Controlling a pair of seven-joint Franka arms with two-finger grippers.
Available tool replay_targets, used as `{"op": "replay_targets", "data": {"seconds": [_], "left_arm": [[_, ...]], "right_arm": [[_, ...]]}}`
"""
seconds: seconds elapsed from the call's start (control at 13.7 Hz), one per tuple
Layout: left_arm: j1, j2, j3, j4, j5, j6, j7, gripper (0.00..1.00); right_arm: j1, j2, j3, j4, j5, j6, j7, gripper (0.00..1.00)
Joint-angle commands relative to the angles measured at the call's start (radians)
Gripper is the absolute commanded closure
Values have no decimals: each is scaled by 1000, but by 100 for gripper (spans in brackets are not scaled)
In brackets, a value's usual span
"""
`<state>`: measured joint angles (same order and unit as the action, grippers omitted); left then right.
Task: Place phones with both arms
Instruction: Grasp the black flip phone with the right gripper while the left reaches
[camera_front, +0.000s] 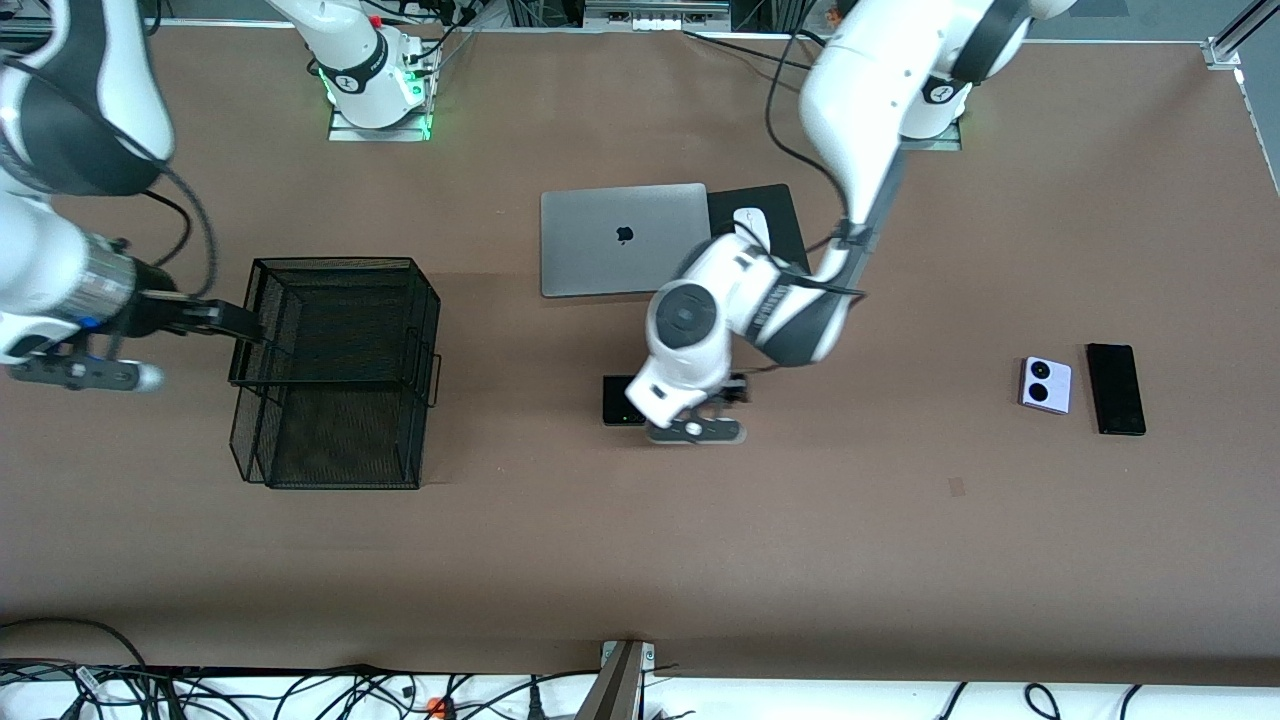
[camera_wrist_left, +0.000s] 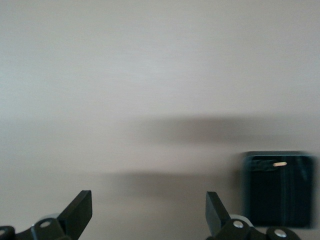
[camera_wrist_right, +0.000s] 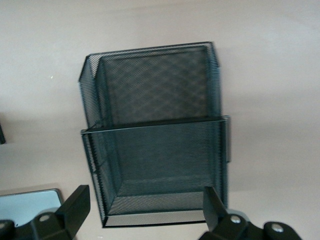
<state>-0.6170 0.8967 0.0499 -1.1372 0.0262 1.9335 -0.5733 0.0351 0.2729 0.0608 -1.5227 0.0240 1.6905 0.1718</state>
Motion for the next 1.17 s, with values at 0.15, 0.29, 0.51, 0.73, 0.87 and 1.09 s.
{"op": "replay_targets", "data": {"seconds": [0.15,0.29,0.51,0.73,0.87,1.09], "left_arm": [[153,-287,-4,-356,-9,-21,275,0],[235,-358,-5,-448,38,-19,412,0],[350,-413,-4,-512,47,-18,619,0],[449,-444,-5,-552,83,-8,752,0],[523,-481,-7,-614,92,54,852,0],[635,-524,-10,-784,90,293,981,0]], "right_arm": [[225,127,-2,9,5,205,211,0],[319,239,-2,62,1,357,270,0],[422,441,-9,263,-6,394,385,0],[509,584,-12,384,-85,414,463,0],[545,627,-12,391,-88,454,486,0],[577,672,-12,392,-90,511,512,0]]}}
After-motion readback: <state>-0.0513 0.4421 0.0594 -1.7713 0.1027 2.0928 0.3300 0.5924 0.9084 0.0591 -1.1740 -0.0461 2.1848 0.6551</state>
